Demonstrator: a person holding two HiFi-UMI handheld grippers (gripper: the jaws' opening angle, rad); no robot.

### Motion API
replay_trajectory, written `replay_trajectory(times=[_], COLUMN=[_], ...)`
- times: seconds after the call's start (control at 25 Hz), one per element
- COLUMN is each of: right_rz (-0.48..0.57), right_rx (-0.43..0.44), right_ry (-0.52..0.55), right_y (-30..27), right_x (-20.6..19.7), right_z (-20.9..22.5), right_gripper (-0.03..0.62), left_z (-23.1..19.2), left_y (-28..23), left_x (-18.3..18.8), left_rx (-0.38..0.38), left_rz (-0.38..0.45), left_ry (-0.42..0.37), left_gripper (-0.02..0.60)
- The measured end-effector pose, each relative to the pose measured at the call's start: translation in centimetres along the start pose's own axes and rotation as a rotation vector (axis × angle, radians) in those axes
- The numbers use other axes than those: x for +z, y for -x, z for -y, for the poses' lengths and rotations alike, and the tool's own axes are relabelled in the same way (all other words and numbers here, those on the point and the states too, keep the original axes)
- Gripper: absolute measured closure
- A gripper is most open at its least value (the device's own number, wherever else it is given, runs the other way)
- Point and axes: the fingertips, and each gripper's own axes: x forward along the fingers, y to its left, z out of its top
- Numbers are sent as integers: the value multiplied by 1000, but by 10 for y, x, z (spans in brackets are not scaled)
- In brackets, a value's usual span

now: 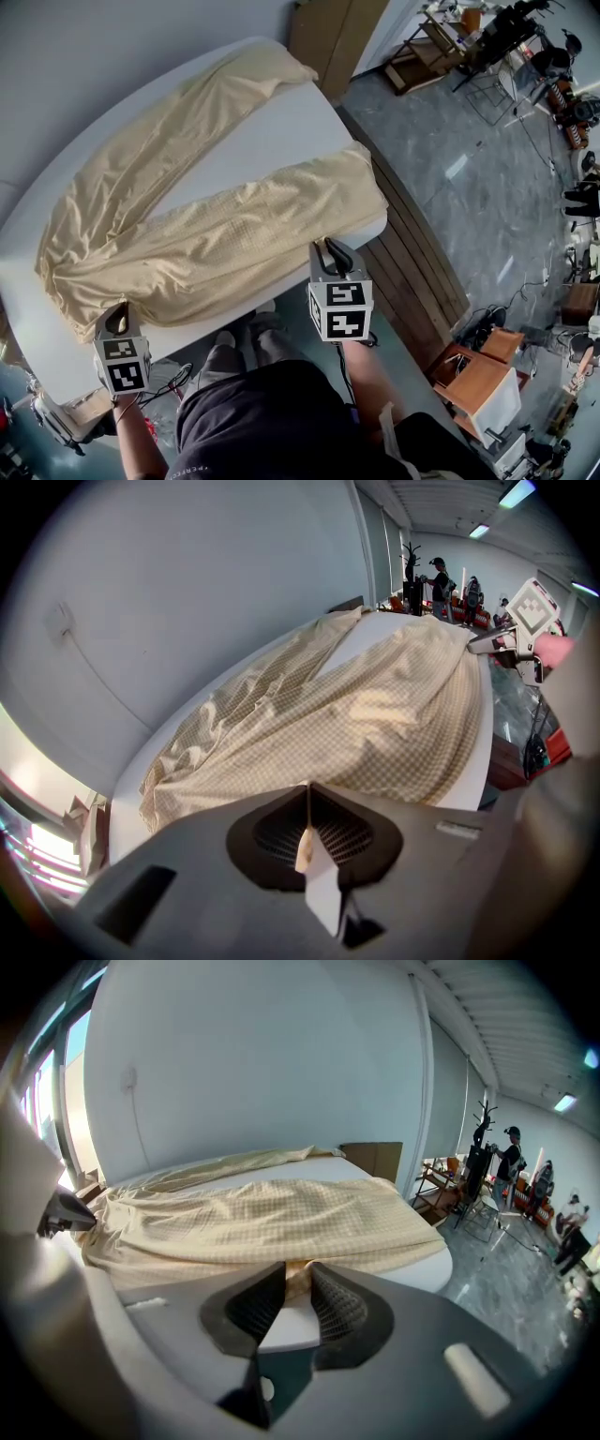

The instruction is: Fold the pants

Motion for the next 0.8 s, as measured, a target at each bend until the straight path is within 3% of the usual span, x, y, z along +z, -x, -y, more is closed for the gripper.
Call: replay_trajectory(times=[0.08,0.12,0.44,0.8], right_rz=[10,24,131,213], right_rx=[-4,4,69,17], right_ry=[-12,-30,-138,-138], right_y=[3,5,13,5], right_x=[1,4,39,87], right_z=[4,6,9,-8], right_gripper=[580,586,589,591], left_z=[1,1,-1,-30], left_y=[1,2,9,19], left_x=[0,0,8,14], left_rx=[3,6,31,14], left_rz=[1,2,63,155], left_ry=[8,13,72,123], left_gripper=[568,568,568,569])
